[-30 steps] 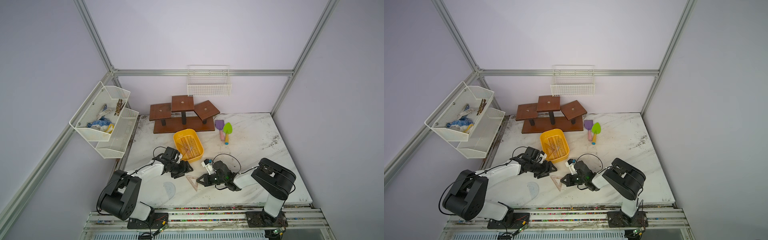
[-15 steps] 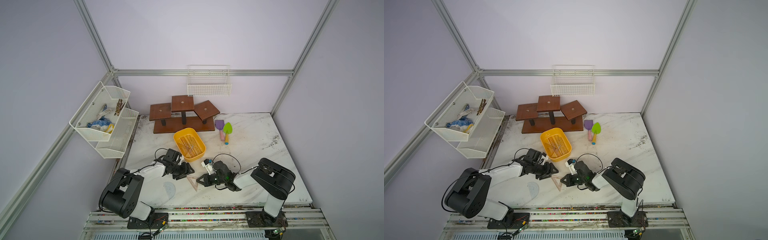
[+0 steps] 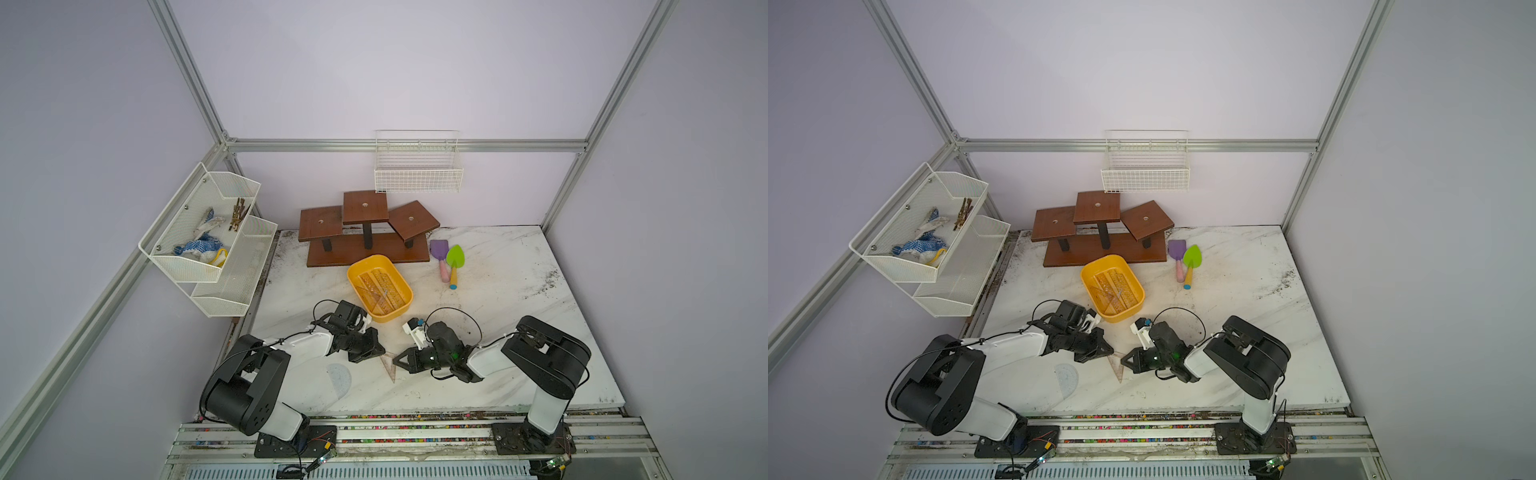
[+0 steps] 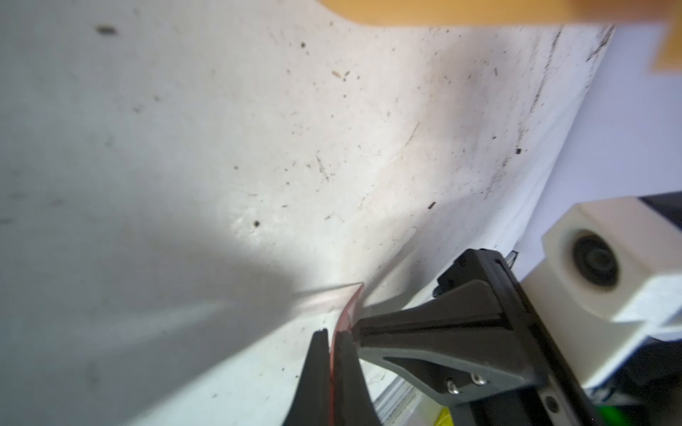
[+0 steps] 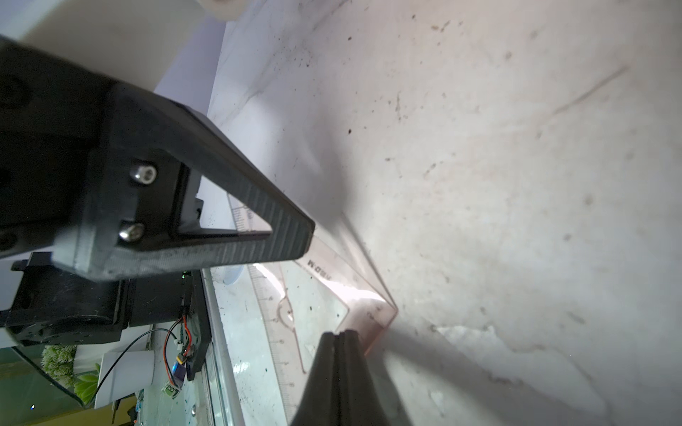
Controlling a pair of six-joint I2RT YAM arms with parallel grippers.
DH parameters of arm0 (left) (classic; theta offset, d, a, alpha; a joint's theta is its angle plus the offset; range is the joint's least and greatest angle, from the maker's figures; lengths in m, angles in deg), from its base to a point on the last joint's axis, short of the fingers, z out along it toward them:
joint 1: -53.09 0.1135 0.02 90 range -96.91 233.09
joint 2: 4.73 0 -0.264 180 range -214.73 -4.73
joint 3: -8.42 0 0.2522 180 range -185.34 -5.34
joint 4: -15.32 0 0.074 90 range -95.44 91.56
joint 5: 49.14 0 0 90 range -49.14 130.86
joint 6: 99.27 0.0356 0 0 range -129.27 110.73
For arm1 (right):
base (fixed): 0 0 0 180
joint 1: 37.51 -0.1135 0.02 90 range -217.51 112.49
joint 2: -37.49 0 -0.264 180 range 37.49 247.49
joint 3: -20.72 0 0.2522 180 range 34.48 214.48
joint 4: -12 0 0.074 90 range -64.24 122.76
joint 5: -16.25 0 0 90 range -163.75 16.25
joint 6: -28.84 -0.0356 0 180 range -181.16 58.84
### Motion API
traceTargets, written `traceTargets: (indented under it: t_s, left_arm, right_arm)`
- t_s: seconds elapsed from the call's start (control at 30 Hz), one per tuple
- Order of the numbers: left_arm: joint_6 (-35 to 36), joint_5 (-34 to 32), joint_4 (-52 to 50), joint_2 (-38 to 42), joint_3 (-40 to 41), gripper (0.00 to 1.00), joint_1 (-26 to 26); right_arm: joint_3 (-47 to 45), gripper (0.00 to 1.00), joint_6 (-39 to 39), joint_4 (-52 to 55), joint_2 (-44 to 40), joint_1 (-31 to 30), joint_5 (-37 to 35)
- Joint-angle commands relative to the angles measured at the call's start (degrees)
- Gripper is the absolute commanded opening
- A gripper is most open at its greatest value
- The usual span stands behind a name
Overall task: Put the scattered rulers into the storage box
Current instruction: Pick up the ruler from the center of the board, then place the ruler in the storage box.
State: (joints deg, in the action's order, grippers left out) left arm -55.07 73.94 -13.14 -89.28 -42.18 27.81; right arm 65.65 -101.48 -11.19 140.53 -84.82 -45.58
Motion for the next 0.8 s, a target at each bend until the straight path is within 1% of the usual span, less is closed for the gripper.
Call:
traceTargets:
  t_s: [0.0,0.07,0.17,0.27,0.4,0.53,0.63,0.77]
  left_arm:
    - [1.9,2.2,-4.4,5.2,-3.5,0.00,-0.1]
    - [4.5,3.0,-8.8,7.2,-8.0,0.00,1.0]
    - [11.2,3.1,-16.6,5.4,-18.2,0.00,4.3]
    - [16.8,3.8,-22.3,-2.3,-30.4,0.00,7.3]
    - [21.0,3.5,-27.3,-15.3,-46.1,0.00,10.5]
    - [25.1,1.9,-34.7,-29.6,-63.0,0.00,11.3]
    - [26.4,2.2,-38.1,-37.0,-70.9,0.00,11.3]
    - [26.5,2.2,-38.9,-42.1,-75.0,0.00,11.1]
  right_arm:
    - [0.1,0.00,2.9,5.5,-4.6,1.6,0.7]
    - [1.2,0.00,4.9,8.9,-8.0,3.1,0.8]
    - [2.9,0.00,7.4,12.5,-11.5,5.7,1.4]
    - [4.1,0.00,8.1,13.1,-12.5,8.1,3.1]
    - [6.0,0.00,8.0,11.9,-11.3,10.0,5.1]
    - [6.6,0.00,6.3,7.9,-9.0,12.4,8.2]
    - [6.9,0.01,5.5,6.0,-7.3,13.9,9.7]
    - [7.4,0.01,4.5,3.6,-4.7,15.3,11.7]
